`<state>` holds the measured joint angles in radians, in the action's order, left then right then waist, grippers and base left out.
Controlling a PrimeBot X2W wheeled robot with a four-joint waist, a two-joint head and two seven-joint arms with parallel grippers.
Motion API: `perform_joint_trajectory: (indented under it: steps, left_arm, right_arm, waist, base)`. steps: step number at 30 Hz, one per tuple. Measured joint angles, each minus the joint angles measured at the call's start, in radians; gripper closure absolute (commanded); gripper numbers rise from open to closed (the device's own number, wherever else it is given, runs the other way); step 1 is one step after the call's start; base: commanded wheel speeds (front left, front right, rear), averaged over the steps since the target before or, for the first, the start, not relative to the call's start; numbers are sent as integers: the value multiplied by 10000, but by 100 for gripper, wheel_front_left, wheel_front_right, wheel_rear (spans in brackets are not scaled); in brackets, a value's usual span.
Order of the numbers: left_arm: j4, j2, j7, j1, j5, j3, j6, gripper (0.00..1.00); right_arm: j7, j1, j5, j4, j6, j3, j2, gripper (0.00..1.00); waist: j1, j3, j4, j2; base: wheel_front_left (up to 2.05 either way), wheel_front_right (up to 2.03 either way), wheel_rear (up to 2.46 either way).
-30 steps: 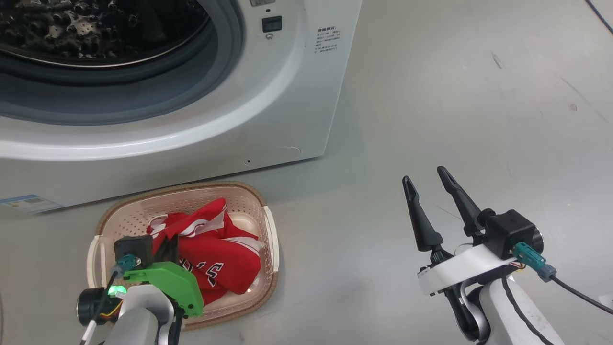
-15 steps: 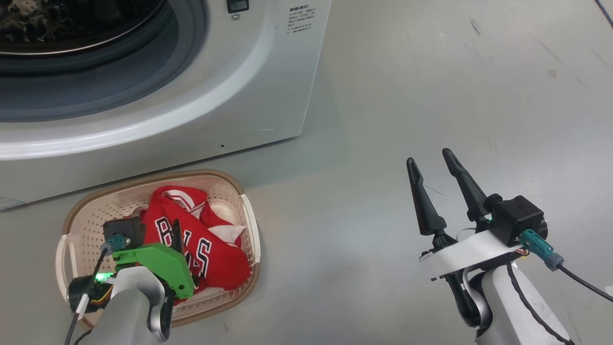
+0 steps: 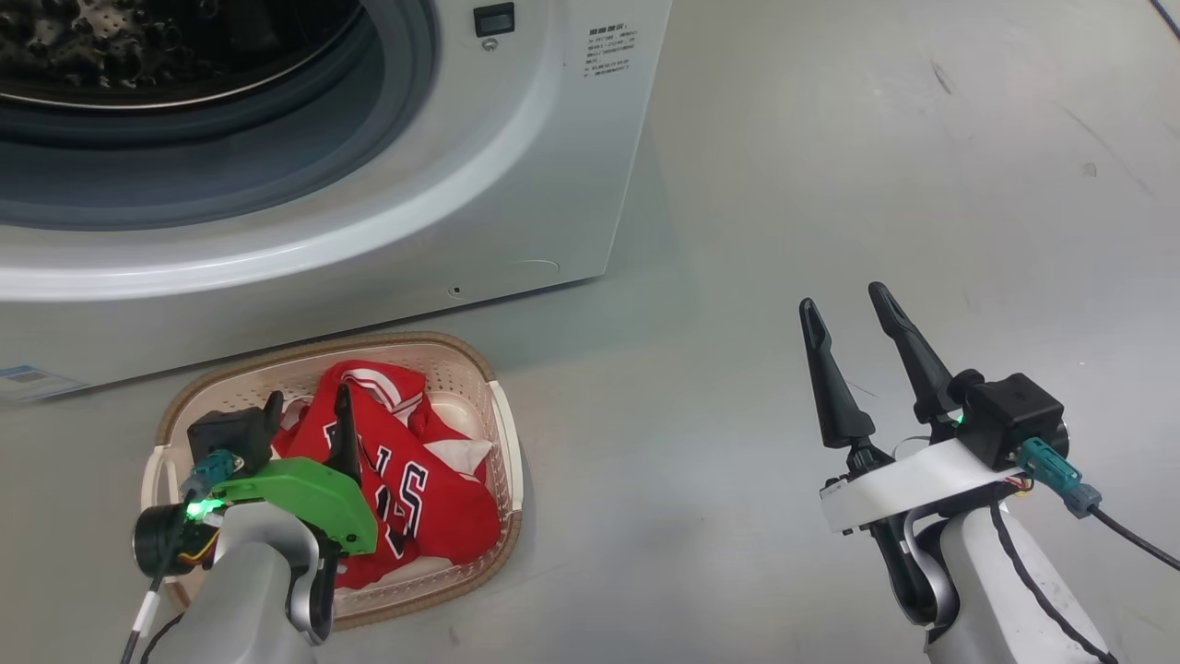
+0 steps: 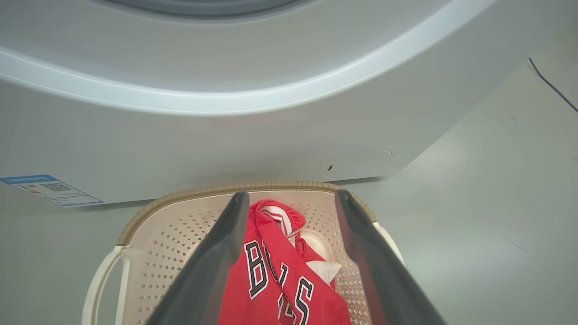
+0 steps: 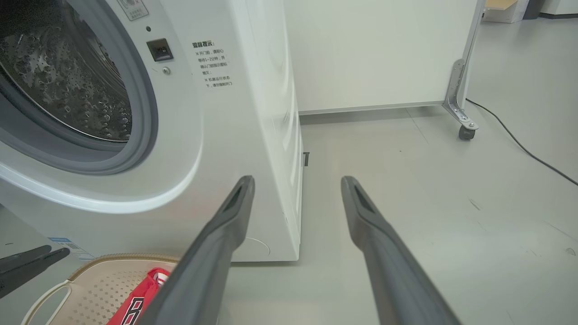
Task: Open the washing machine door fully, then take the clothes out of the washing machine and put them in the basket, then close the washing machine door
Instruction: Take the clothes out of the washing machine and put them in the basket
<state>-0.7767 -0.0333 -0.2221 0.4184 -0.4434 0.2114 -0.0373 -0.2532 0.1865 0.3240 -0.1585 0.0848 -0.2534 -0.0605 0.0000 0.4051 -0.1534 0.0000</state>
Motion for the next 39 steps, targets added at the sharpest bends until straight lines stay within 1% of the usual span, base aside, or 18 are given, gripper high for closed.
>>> perform_joint_trajectory:
  steps: [6,12,16,24,28,32,39]
  left_arm:
    - [445,2,-182,13,-157,104,159,0]
    - [1085,6,-268,-5,-138,232,167,0]
    - [1595,4,-270,-49,-104,284,165,0]
    - [3225,6,-272,-281,422,148,71,0]
    - [3986,4,-274,-751,685,65,-15,0]
    - [4297,2,-288,-1138,752,35,-73,0]
    - [5001,-8,-290,-2265,976,19,-186,0]
  right_arm:
    - [0,-2,-21,-81,-8,96,-4,0]
    - [0,-23,-98,-159,-13,236,-44,0]
    - [0,-125,-100,-234,-82,372,-100,0]
    - [0,-392,-148,-420,-88,500,-209,0]
    - [0,-564,-180,-491,-146,522,-209,0]
    - [0,-607,-190,-504,-146,520,-199,0]
    - [0,-1136,-234,-585,-159,454,-171,0]
  waist:
    - [0,-193,225,0]
    - [0,-493,523,0]
    - [0,-723,732,0]
    - [0,-1269,1153,0]
    - [0,-1677,1358,0]
    - [0,-1942,1442,0]
    - [0,-2663,1558,0]
  base:
    - [0,0,0]
    - [0,0,0]
    - [0,0,0]
    - [0,0,0]
    - [0,0,0]
    - [0,0,0]
    - [0,0,0]
